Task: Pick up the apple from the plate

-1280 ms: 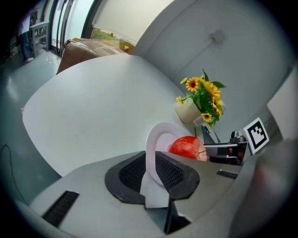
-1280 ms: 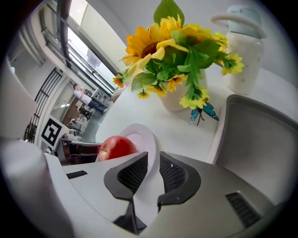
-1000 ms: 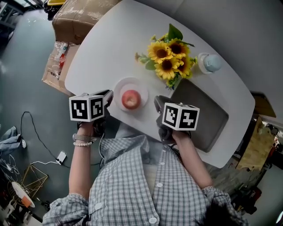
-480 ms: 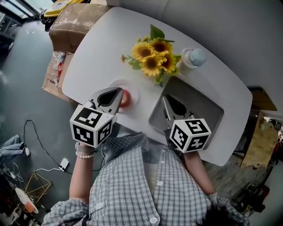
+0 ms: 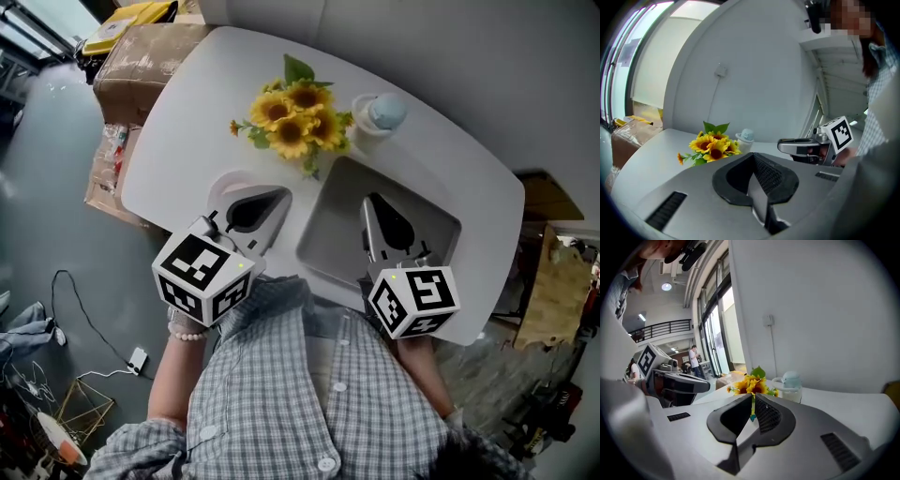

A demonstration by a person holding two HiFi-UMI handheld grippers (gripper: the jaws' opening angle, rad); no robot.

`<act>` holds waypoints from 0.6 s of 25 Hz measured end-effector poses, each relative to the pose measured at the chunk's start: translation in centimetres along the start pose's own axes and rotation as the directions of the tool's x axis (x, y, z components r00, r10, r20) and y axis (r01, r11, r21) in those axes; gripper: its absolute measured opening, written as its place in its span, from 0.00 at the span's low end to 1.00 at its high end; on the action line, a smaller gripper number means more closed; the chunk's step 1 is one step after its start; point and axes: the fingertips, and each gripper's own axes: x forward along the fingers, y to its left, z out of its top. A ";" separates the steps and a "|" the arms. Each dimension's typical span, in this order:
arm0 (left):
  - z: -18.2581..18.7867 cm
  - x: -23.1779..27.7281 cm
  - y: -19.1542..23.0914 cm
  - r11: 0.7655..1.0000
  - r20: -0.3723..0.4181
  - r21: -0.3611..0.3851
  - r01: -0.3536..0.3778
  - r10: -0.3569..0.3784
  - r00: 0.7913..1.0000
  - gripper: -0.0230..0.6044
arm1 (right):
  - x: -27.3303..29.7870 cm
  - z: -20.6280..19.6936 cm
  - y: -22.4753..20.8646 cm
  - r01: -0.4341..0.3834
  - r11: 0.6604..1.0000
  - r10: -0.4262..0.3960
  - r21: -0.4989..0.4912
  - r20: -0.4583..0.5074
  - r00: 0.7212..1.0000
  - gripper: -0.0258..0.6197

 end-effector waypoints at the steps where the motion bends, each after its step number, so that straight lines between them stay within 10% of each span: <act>1: 0.1 0.2 -0.4 1.000 0.001 0.018 0.003 -0.003 1.000 0.05 | -0.1 0.2 -0.1 -0.002 1.000 0.002 -0.003 0.010 1.000 0.09; 15: -0.4 1.2 -3.1 0.995 -0.030 0.099 0.028 -0.025 0.999 0.05 | -1.0 0.1 0.2 -0.019 1.000 0.020 -0.024 0.011 1.000 0.09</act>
